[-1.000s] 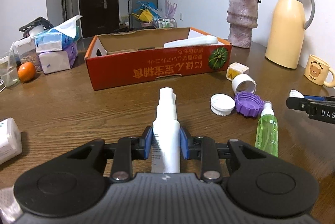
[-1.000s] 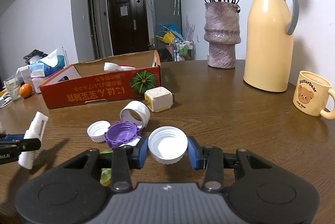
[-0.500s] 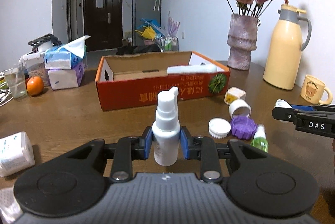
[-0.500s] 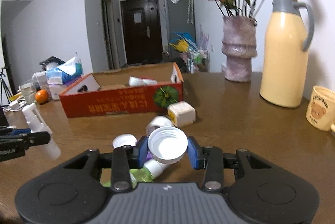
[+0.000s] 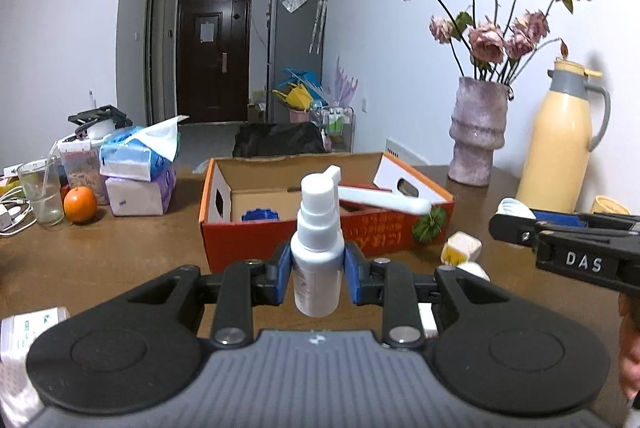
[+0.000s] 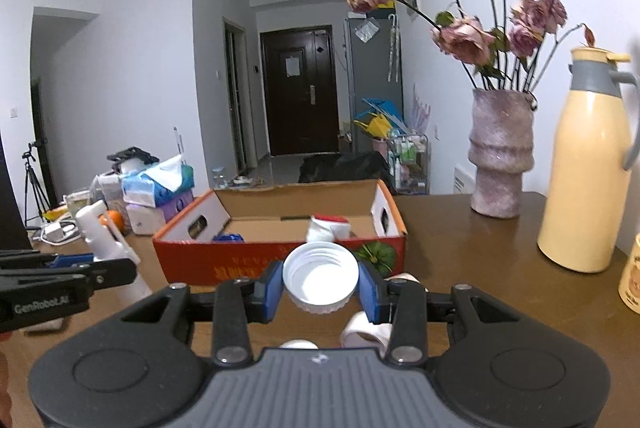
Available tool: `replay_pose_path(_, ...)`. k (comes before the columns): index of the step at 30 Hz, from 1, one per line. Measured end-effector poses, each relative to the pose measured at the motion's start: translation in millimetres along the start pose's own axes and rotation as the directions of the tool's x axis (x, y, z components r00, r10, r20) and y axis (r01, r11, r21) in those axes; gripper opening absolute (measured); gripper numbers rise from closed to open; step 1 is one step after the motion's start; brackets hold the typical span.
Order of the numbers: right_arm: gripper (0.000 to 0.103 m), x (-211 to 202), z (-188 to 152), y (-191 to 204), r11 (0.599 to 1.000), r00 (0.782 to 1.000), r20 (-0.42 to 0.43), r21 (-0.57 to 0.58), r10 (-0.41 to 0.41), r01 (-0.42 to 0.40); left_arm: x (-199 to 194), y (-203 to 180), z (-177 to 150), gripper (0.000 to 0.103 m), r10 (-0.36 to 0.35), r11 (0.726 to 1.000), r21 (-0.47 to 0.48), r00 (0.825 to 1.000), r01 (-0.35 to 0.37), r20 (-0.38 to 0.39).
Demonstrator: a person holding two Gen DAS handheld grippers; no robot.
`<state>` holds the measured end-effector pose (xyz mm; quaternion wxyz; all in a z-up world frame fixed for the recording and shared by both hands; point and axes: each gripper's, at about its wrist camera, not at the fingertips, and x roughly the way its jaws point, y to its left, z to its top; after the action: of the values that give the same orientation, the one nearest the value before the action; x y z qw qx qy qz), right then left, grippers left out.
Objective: Organize rigid objects
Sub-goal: 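Carry the white cap in the right gripper while the left carries the spray bottle over the box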
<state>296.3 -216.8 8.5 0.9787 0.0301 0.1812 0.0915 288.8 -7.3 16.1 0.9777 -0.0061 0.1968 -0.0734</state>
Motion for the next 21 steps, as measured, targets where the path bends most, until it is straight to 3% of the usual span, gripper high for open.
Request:
replay_pose_path(10,0.039,28,25,11,0.999,0.999,0.039,0.026,0.034,-0.035,23,6,25,0.029,0.013,0.999,-0.051,0.999,-0.011,0.036)
replay_pose_path(21,0.039,68,48,20,0.998,0.998,0.040,0.032,0.047,-0.048,59,24,38,0.029,0.049,0.995,-0.093,0.999,-0.048,0.012)
